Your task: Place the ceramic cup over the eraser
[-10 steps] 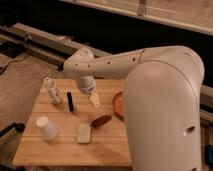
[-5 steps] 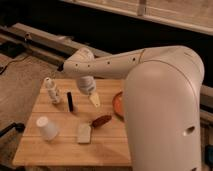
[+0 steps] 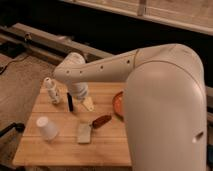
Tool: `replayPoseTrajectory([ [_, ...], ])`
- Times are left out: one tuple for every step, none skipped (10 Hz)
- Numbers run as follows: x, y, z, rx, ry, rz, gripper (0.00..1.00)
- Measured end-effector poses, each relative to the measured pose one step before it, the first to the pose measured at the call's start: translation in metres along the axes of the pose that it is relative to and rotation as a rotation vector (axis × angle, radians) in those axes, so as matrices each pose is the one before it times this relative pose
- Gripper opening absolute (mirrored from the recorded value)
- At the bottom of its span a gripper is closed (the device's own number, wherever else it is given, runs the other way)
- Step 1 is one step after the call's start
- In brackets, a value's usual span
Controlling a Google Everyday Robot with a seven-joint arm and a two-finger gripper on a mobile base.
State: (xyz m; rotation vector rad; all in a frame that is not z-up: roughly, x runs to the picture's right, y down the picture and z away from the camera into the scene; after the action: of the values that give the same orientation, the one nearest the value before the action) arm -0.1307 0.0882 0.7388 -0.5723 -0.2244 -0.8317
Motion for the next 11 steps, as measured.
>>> replayPoseTrajectory([
  [-0.02310, -0.00163, -0.00243, 0.01173, -0.00504, -0.03660, 0.80],
  [-0.02686, -0.00291, -0.00154, 0.01191, -0.00712, -0.04573, 0.80],
  [-0.02487, -0.00639, -0.00057, 0.01164, -0.00981, -0.04685, 0.80],
  [-0.01958, -0.01092, 0.00227, 0.00700, -0.00949, -0.04388, 0.80],
  [-0.01430, -0.01500, 0.00285, 0.00616, -0.01014, -0.04090, 0.80],
  [-0.00819, -0.01307, 0.00265, -0.00126, -0.00806, -0.03132, 0.80],
  [-0.00463, -0.01629, 0.00368, -0.00529, -0.00858, -0.03609, 0.80],
  [0.00101, -0.01626, 0.00539, -0.01018, -0.00692, -0.03232, 0.80],
  [-0.00036, -0.01131, 0.00387, -0.00627, -0.00724, -0.02153, 0.80],
  [-0.00164, -0.01182, 0.00471, -0.00668, -0.01073, -0.02332, 0.80],
  [-0.00476, -0.00850, 0.00484, -0.00450, -0.01613, -0.01995, 0.80],
])
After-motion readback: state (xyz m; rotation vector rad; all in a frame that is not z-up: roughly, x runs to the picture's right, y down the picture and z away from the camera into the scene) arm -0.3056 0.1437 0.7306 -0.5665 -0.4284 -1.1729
